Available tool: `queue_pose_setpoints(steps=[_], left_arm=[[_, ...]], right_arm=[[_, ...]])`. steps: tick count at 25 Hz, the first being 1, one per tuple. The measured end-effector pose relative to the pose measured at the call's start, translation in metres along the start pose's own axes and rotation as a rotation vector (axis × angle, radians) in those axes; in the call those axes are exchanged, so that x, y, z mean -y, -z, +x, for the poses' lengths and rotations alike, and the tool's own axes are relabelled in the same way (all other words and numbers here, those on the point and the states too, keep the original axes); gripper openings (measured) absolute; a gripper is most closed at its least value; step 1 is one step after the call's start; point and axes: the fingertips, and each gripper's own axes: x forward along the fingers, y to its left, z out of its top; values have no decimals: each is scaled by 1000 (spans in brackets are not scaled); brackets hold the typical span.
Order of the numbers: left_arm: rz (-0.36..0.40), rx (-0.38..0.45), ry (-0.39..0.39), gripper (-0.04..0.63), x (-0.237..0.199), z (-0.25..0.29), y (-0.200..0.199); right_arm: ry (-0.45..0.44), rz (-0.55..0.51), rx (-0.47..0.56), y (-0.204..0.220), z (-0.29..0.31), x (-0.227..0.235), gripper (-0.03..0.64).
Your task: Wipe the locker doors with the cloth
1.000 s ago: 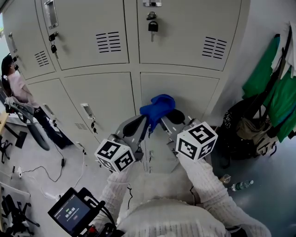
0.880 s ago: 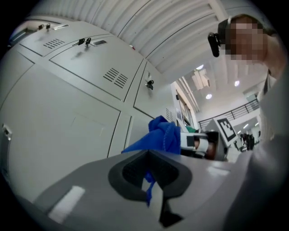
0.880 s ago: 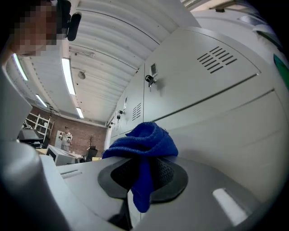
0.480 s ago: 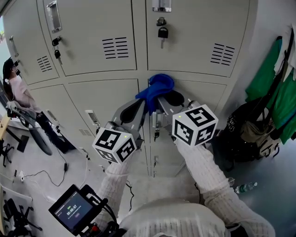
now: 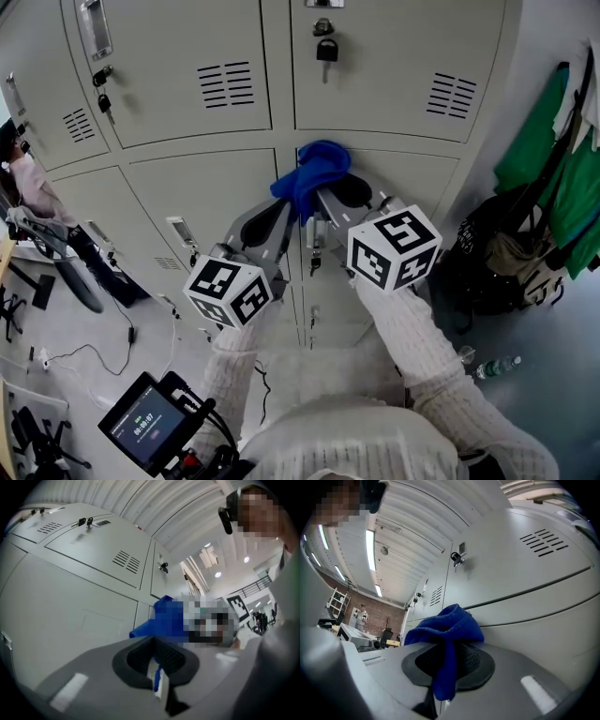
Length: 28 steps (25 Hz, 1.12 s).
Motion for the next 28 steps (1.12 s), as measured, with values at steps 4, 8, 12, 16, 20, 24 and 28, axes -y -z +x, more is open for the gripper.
queue_pose_setpoints(steps=[4,8,12,16,20,24,28], left_arm=[[-29,-32,-8,6,-1,-5,18],[-68,-70,-20,6,-2,-11,40],[-106,-103,-21,6,4,-18,61],[-142,-135,-32,7,6,-22,81],[-176,-166,-42,6,5,-26,101],[-210,-200,-45,6,10,-28,120],[-230,-225,-47,6,12,-30,133]], right_arm=[[5,19,-31,16,-2,0,51],[8,47,-77,41,-7,-1,51],[16,91,-132,73,-14,-1,51],[28,129,-174,100,-21,0,51],[31,146,-170,108,-24,1,51],[38,156,-179,115,-31,2,52],[49,159,-222,134,-38,5,52]])
